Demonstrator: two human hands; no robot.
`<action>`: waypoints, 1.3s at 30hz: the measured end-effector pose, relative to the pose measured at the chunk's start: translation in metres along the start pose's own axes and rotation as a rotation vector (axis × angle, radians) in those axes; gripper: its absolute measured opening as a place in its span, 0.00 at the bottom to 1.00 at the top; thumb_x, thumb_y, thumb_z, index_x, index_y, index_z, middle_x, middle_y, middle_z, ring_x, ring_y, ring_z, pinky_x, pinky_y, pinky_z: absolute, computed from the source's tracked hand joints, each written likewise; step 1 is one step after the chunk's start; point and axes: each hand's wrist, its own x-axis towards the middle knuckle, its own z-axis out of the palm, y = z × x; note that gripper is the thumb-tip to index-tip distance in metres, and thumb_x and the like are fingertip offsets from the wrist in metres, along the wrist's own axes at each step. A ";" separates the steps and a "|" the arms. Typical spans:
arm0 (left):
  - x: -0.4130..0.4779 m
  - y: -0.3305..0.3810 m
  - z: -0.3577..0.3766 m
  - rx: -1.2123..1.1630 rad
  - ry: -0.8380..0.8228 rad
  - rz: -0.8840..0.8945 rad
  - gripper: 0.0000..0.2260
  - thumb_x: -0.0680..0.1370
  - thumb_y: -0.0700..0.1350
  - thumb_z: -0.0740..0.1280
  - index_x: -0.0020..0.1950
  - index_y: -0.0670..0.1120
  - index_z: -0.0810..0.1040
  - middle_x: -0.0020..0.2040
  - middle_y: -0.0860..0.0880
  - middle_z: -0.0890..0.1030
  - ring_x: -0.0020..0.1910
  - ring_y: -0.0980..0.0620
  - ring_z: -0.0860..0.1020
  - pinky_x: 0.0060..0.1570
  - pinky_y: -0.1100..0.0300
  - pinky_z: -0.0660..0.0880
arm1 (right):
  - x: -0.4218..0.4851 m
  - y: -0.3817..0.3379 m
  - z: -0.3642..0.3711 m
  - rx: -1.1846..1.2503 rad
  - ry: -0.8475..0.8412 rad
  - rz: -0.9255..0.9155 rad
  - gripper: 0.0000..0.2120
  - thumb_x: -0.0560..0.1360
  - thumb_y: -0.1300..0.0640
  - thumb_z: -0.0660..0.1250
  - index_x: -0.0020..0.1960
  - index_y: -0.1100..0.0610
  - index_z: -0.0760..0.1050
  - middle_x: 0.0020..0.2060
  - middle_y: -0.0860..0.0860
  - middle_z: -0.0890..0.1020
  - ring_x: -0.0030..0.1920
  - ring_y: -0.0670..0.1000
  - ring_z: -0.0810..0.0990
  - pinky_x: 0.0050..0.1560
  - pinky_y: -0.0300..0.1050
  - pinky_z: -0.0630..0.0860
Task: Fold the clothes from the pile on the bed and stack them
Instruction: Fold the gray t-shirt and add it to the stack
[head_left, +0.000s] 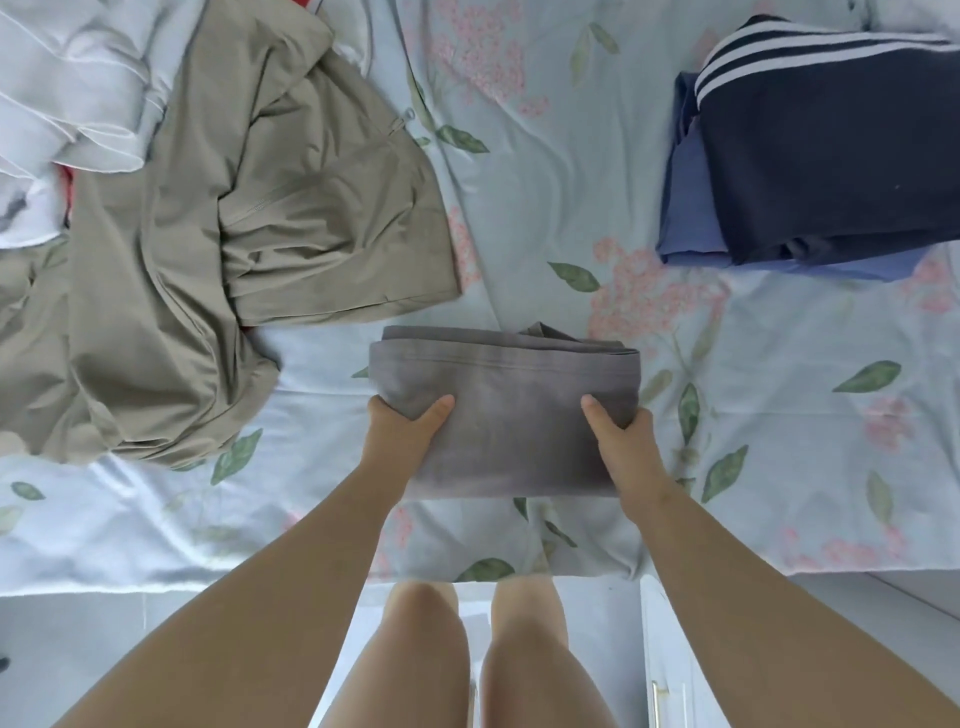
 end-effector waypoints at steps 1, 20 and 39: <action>0.000 0.001 -0.001 -0.010 -0.040 0.000 0.28 0.70 0.56 0.73 0.64 0.45 0.69 0.57 0.49 0.76 0.55 0.46 0.76 0.57 0.51 0.74 | -0.001 -0.001 0.001 -0.011 -0.016 0.000 0.31 0.74 0.43 0.66 0.69 0.60 0.64 0.63 0.55 0.73 0.61 0.58 0.73 0.62 0.53 0.71; -0.099 0.189 0.068 -0.171 -0.252 0.329 0.15 0.72 0.57 0.71 0.51 0.49 0.76 0.50 0.47 0.82 0.51 0.44 0.80 0.57 0.47 0.76 | -0.026 -0.132 -0.169 0.199 0.293 -0.333 0.17 0.79 0.43 0.57 0.45 0.56 0.71 0.43 0.51 0.76 0.48 0.54 0.73 0.52 0.49 0.70; -0.059 0.322 0.295 0.985 0.209 1.000 0.32 0.73 0.46 0.61 0.76 0.55 0.53 0.78 0.52 0.45 0.77 0.47 0.39 0.71 0.37 0.38 | 0.170 -0.227 -0.267 -0.879 0.534 -0.842 0.26 0.75 0.53 0.62 0.72 0.50 0.62 0.77 0.53 0.52 0.76 0.58 0.49 0.72 0.59 0.47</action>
